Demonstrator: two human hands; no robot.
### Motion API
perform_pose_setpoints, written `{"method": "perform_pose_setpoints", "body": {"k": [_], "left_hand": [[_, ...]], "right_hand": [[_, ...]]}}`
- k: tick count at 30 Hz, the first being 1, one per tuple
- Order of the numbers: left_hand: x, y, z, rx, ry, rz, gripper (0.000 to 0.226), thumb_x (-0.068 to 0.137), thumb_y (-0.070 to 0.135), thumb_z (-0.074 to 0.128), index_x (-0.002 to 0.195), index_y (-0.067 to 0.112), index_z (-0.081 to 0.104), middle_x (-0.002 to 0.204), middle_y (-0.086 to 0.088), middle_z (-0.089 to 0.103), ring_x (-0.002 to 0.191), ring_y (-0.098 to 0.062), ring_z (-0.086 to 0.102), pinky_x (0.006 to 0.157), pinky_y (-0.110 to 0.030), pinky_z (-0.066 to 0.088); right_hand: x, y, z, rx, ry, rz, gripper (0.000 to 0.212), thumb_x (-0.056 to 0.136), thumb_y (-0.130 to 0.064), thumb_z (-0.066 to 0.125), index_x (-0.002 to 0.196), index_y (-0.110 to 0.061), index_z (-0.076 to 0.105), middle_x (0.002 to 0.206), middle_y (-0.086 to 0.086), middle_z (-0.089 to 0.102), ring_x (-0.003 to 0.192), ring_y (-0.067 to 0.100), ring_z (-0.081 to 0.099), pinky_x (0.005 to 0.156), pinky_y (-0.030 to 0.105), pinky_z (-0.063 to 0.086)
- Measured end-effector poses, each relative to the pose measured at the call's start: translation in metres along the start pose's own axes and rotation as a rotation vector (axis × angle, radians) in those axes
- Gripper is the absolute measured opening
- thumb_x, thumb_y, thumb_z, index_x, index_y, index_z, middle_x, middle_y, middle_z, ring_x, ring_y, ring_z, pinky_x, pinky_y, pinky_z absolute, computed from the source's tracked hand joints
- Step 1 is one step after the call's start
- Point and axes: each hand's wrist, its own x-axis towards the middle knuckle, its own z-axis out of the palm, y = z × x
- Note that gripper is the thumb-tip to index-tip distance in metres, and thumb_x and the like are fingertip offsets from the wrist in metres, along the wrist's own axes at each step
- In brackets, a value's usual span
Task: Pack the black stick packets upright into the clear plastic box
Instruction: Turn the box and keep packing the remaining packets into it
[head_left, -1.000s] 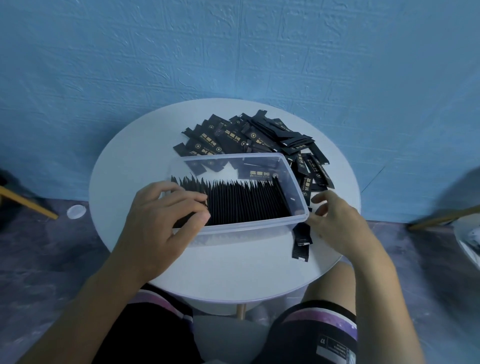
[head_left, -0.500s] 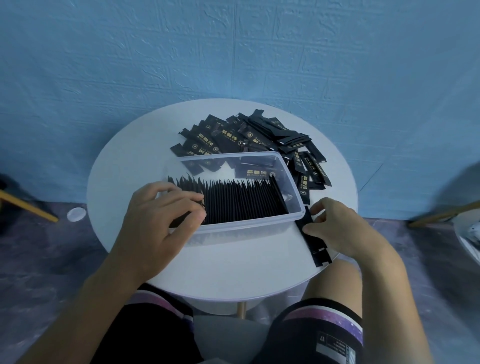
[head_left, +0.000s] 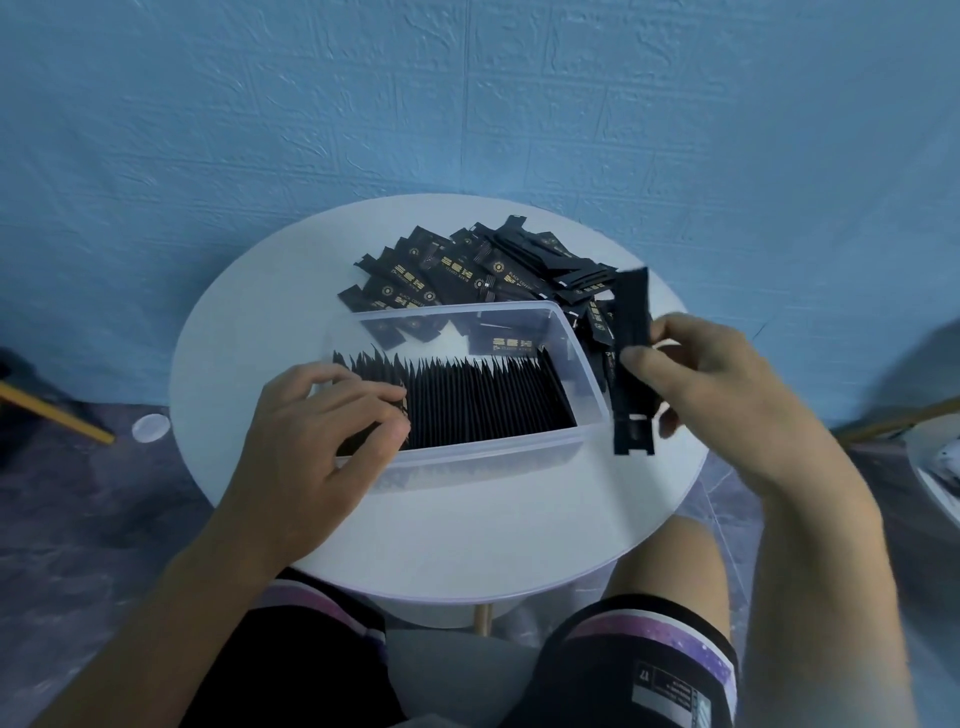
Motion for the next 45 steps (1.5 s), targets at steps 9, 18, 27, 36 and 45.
{"method": "perform_pose_setpoints", "body": {"k": [9,18,27,36,45], "left_hand": [[0.000,-0.001,0.000,-0.017,0.007,-0.008,0.033,0.099,0.037,0.047,0.089,0.026,0.077,0.109,0.016,0.073,0.110,-0.001,0.050,0.103,-0.036,0.035],[0.000,-0.004,0.003,0.017,0.001,-0.002,0.034,0.099,0.036,0.046,0.091,0.023,0.077,0.112,0.009,0.071,0.110,-0.019,0.058,0.100,-0.045,0.040],[0.000,-0.006,0.002,0.030,0.009,0.037,0.035,0.100,0.038,0.047,0.106,0.024,0.078,0.111,0.009,0.073,0.104,-0.018,0.060,0.098,-0.043,0.042],[0.001,-0.005,-0.001,0.042,-0.003,0.053,0.037,0.102,0.039,0.045,0.104,0.026,0.080,0.112,0.009,0.072,0.104,-0.020,0.059,0.098,-0.041,0.041],[0.006,-0.002,-0.006,0.069,-0.056,0.138,0.037,0.102,0.033,0.045,0.101,0.019,0.080,0.108,0.005,0.073,0.100,-0.017,0.064,0.102,-0.040,0.043]], "right_hand": [[0.044,-0.034,0.101,-0.027,-0.233,-0.075,0.012,0.092,-0.022,0.064,0.094,-0.023,0.052,0.076,-0.001,0.068,0.057,0.018,0.071,0.070,0.050,0.061],[0.045,-0.034,0.119,-0.033,-0.499,0.118,0.030,0.100,-0.021,0.061,0.124,-0.008,0.049,0.078,0.010,0.067,0.063,0.019,0.068,0.063,0.029,0.058],[0.057,-0.046,0.127,0.019,-0.596,0.114,0.064,0.097,-0.004,0.063,0.152,-0.006,0.031,0.094,0.023,0.067,0.066,0.020,0.068,0.073,0.034,0.063],[0.060,-0.039,0.128,0.033,-0.638,0.096,0.053,0.101,-0.005,0.056,0.150,-0.010,0.037,0.095,0.022,0.063,0.069,0.020,0.066,0.065,0.028,0.062],[0.078,-0.044,0.127,-0.100,-0.717,0.028,0.053,0.105,-0.011,0.050,0.155,-0.018,0.035,0.081,0.010,0.062,0.062,0.014,0.064,0.058,0.024,0.058]]}}
